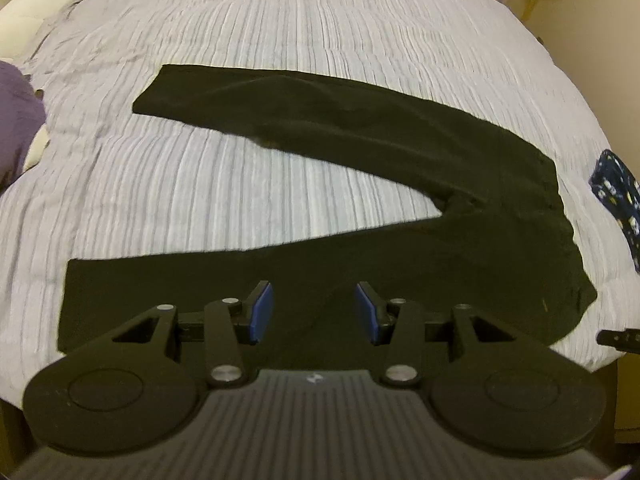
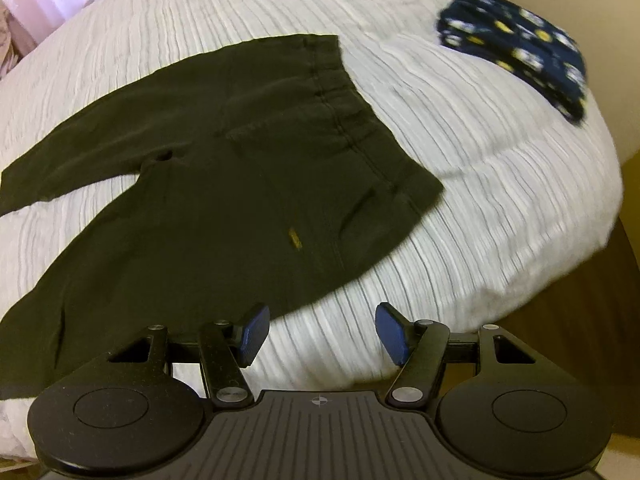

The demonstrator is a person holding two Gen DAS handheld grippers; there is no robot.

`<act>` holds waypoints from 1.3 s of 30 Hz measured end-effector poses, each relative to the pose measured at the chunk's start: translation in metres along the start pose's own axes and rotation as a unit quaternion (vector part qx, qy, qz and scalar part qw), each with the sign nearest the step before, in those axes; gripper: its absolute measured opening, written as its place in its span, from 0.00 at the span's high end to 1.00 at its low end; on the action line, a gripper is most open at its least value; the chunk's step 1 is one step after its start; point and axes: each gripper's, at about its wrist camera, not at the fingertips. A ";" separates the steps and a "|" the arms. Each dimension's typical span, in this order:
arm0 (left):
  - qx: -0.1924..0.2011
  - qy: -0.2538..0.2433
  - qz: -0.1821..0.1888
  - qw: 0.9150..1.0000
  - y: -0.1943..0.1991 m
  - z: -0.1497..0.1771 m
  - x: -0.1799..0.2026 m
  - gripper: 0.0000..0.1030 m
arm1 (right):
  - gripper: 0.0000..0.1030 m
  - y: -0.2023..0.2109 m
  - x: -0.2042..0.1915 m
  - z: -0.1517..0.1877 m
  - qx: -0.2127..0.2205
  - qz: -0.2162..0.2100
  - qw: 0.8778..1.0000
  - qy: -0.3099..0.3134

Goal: Fold clothes

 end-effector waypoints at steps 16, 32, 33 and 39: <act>0.015 -0.011 0.034 0.999 -0.164 -0.111 0.047 0.60 | 0.39 -0.127 -0.027 -0.182 0.047 -0.066 0.989 0.124; 0.014 -0.285 0.066 0.956 -0.305 -0.250 0.021 0.60 | 0.39 -0.211 -0.055 -0.329 0.126 -0.132 0.940 0.289; 0.009 -0.300 0.067 0.952 -0.313 -0.258 0.018 0.59 | 0.39 -0.215 -0.055 -0.336 0.125 -0.133 0.937 0.298; -0.021 -0.368 0.065 0.927 -0.345 -0.285 -0.001 0.47 | 0.39 -0.247 -0.056 -0.367 0.072 -0.167 0.930 0.319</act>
Point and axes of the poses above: each gripper's, at about its wrist camera, not at the fingertips, and y roughly against the way its jaws point, x to its right, z to its underside, and after that the axes turned 9 degrees about z, right-handed
